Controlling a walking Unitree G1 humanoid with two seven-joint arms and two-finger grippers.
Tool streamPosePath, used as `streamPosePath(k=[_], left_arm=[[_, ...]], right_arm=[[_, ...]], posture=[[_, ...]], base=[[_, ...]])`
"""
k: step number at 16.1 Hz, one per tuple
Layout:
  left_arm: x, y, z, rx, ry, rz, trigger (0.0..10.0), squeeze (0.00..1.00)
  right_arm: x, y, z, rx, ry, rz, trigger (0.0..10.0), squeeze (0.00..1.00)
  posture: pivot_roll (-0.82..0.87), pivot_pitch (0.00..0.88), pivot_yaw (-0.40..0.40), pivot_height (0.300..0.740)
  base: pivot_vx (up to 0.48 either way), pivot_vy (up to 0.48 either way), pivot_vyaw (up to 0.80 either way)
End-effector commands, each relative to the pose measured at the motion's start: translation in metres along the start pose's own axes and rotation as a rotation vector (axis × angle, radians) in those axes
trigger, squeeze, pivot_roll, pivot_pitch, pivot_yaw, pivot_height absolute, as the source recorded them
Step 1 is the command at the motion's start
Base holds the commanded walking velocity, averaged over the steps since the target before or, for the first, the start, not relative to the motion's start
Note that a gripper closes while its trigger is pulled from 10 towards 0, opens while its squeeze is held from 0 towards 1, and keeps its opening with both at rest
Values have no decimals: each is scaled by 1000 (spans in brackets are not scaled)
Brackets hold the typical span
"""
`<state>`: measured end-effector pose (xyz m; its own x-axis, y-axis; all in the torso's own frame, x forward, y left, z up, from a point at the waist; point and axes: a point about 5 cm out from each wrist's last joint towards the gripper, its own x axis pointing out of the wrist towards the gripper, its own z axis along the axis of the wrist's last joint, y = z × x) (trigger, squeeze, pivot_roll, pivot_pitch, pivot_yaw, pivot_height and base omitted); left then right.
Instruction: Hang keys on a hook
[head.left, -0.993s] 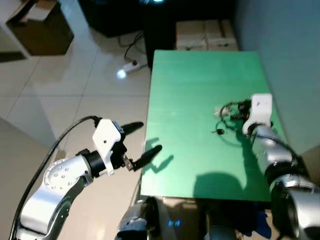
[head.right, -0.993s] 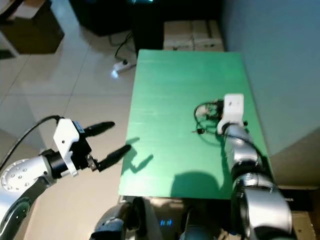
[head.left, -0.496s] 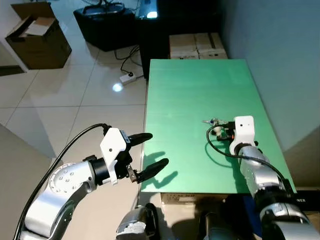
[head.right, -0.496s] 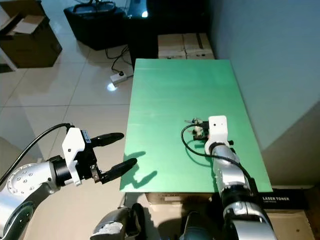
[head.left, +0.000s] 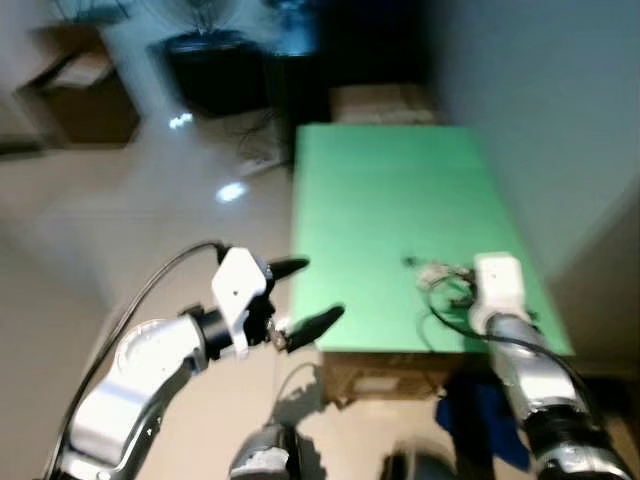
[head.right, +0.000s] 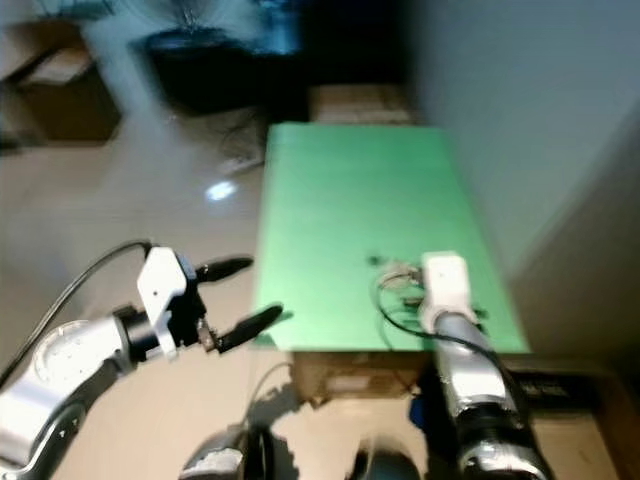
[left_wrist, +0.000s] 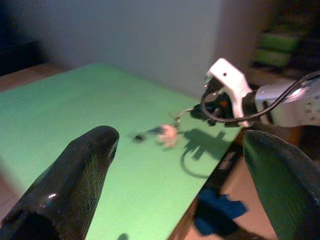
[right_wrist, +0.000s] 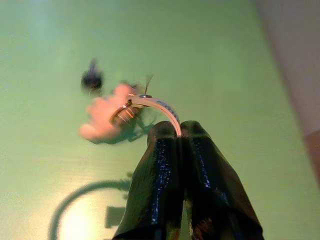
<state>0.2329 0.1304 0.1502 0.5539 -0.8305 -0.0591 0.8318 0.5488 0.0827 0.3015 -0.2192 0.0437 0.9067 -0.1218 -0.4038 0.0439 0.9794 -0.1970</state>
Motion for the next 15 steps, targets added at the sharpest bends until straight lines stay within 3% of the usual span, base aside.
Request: streamPosePath(k=[1,6,15], left_arm=[[0,-3,-6,-15,24,3,10000,0],[-5,3,-3,2,35,13,10000,0],[-8,7,-2,27,50,27,10000,0]], right_arm=[[2,6,5,10,-11,1,10000,976],[9,-17,8,46,-6,-119,10000,1000],[15,-30,19,97,-55,-161,10000,1000]], posture=[[-65,141,94,740],[-29,153,116,740],[-12,136,123,740]], base=[[0,0,0],[0,0,0],[0,0,0]])
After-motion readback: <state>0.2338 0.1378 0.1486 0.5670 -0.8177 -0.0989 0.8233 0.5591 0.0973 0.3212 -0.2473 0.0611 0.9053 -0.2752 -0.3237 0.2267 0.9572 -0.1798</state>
